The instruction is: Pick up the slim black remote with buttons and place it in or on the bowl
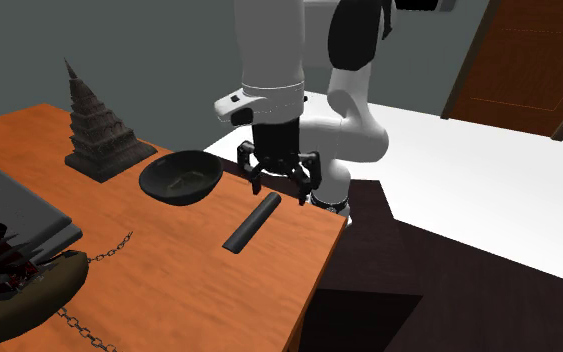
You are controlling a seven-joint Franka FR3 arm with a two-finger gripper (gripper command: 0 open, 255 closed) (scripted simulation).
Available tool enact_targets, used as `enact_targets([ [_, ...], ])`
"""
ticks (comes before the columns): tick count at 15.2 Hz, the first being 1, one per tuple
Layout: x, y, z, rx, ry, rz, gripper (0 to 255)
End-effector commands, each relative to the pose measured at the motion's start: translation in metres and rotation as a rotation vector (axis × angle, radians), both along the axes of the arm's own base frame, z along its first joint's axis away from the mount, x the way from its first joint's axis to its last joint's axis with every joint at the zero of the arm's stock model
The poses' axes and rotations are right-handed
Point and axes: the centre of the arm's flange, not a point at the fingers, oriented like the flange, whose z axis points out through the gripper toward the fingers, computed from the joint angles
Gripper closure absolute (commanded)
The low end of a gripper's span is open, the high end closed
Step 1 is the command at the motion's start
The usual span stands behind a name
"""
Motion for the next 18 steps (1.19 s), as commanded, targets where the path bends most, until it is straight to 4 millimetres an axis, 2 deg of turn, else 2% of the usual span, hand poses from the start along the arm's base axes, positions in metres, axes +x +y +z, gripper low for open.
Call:
enact_targets([
  [1, -0.013, -0.017, -0.019, 0.011, 0.011, -0.050, 0],
  [7, -0.055, -0.062, -0.068, 0.044, 0.042, -0.197, 0],
  [14, -0.054, -0.060, -0.105, 0.044, 0.042, -0.197, 0],
  [18, -0.054, -0.059, -0.108, 0.044, 0.042, -0.197, 0],
])
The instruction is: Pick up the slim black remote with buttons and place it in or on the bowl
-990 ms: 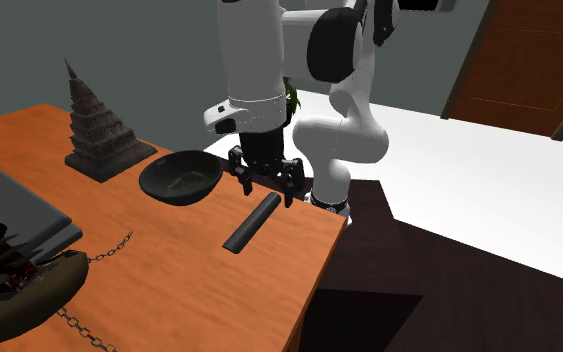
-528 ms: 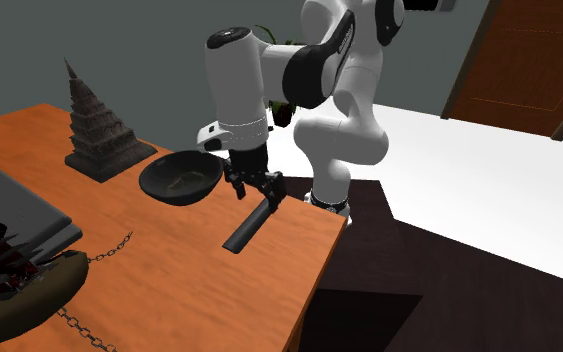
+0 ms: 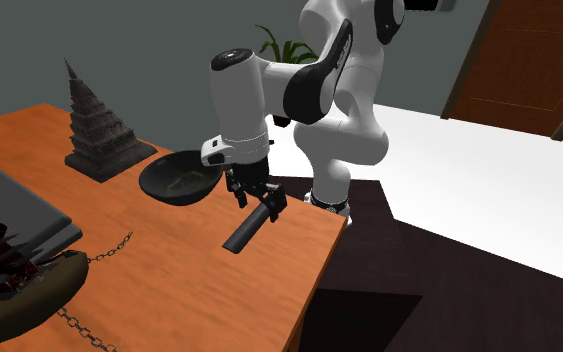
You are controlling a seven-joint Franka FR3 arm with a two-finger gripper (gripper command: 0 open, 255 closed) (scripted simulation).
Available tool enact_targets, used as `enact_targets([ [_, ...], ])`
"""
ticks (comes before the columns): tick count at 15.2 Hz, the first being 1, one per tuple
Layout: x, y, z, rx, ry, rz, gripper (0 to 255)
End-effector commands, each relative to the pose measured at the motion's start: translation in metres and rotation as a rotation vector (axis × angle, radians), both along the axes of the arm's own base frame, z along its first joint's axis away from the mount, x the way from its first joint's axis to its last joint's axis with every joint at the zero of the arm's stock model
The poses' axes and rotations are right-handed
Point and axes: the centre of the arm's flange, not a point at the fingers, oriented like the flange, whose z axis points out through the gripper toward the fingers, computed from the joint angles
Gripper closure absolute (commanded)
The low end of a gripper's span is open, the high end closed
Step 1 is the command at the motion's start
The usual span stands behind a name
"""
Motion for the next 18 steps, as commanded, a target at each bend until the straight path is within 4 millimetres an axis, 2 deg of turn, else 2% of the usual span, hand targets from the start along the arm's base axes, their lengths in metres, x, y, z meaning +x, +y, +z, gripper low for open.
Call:
enact_targets([
  [1, 0.000, 0.000, 0.000, 0.000, 0.000, 0.000, 0],
  [5, 0.000, 0.000, 0.000, 0.000, 0.000, 0.000, 0],
  [6, 0.000, 0.000, 0.000, 0.000, 0.000, 0.000, 255],
  [14, -0.001, 0.000, -0.002, 0.000, 0.000, 0.000, 255],
  [18, 0.000, 0.000, 0.015, 0.000, 0.000, 0.000, 255],
])
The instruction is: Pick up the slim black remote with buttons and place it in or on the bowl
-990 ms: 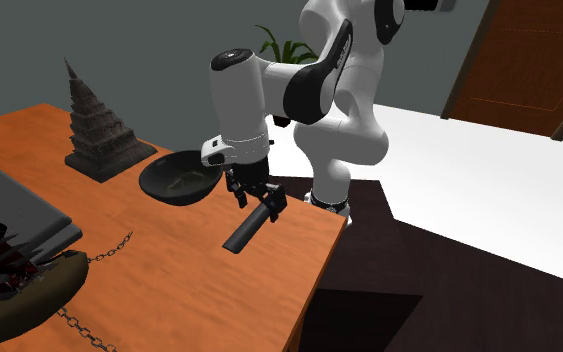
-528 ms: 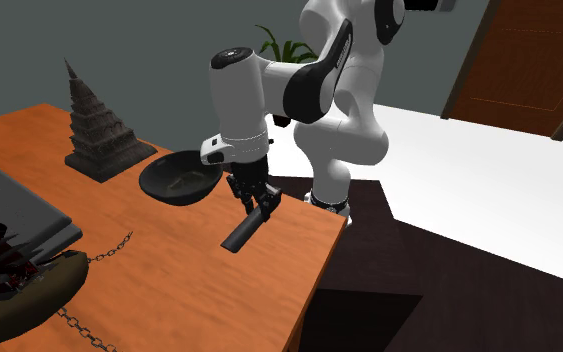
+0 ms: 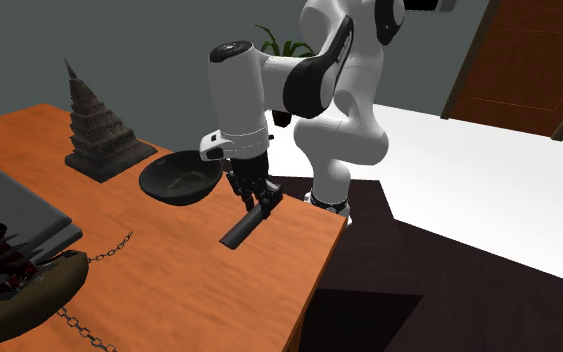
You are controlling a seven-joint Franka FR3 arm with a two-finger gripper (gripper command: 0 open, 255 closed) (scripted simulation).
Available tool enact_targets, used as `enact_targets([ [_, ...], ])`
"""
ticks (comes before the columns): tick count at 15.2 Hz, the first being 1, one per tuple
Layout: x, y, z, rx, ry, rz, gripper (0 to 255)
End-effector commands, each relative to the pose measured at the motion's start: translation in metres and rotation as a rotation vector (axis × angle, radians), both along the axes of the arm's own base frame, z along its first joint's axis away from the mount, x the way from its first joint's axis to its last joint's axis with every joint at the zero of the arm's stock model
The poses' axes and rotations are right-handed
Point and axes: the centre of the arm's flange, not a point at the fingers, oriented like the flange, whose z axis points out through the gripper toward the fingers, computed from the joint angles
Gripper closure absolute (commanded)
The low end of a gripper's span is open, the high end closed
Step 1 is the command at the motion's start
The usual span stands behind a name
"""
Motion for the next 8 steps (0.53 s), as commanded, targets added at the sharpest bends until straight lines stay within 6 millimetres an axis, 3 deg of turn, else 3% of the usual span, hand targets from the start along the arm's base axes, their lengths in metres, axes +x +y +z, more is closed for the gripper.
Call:
enact_targets([
  [1, 0.000, 0.001, 0.010, 0.001, 0.001, 0.000, 255],
  [8, 0.000, 0.001, 0.047, 0.001, 0.001, 0.000, 255],
])
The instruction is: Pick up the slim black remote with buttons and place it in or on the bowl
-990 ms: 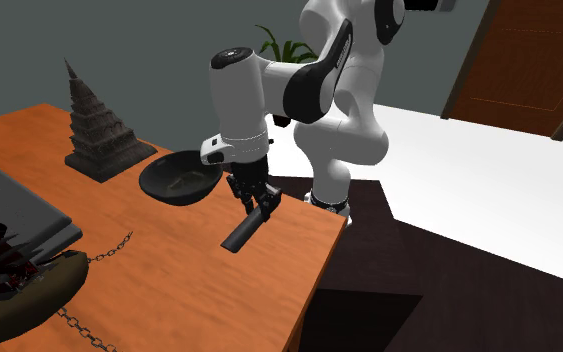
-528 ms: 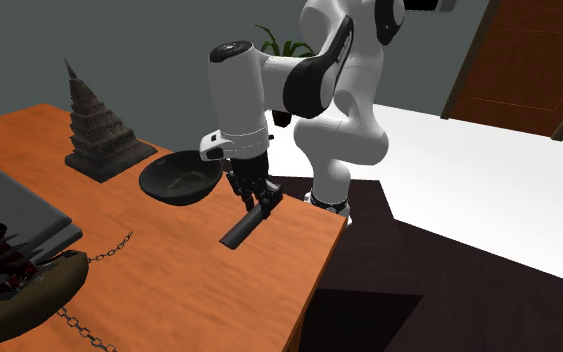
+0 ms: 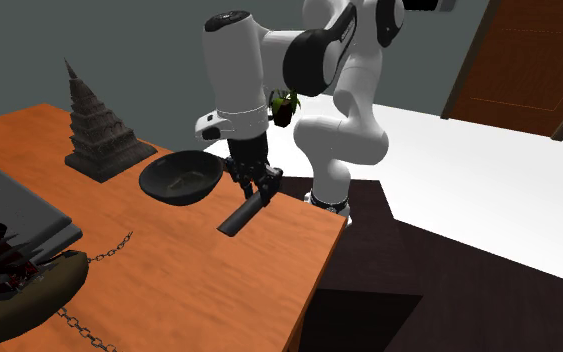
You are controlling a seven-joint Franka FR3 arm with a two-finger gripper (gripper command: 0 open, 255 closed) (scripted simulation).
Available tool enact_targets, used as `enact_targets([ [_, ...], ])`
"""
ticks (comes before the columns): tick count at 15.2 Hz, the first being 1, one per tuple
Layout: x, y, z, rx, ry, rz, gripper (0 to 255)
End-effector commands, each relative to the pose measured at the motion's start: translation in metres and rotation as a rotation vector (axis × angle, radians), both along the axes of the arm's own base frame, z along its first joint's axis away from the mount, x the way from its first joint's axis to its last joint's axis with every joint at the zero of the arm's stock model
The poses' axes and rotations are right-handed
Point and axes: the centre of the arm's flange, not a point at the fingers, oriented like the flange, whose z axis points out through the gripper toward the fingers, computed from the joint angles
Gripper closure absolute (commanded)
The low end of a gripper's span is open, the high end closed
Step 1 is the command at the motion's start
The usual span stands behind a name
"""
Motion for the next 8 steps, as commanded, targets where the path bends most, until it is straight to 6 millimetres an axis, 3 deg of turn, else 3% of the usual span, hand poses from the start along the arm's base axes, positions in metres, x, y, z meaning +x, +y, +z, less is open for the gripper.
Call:
enact_targets([
  [1, 0.000, 0.001, 0.012, 0.000, 0.000, 0.000, 255],
  [8, 0.000, 0.001, 0.049, 0.000, 0.000, 0.000, 255],
])
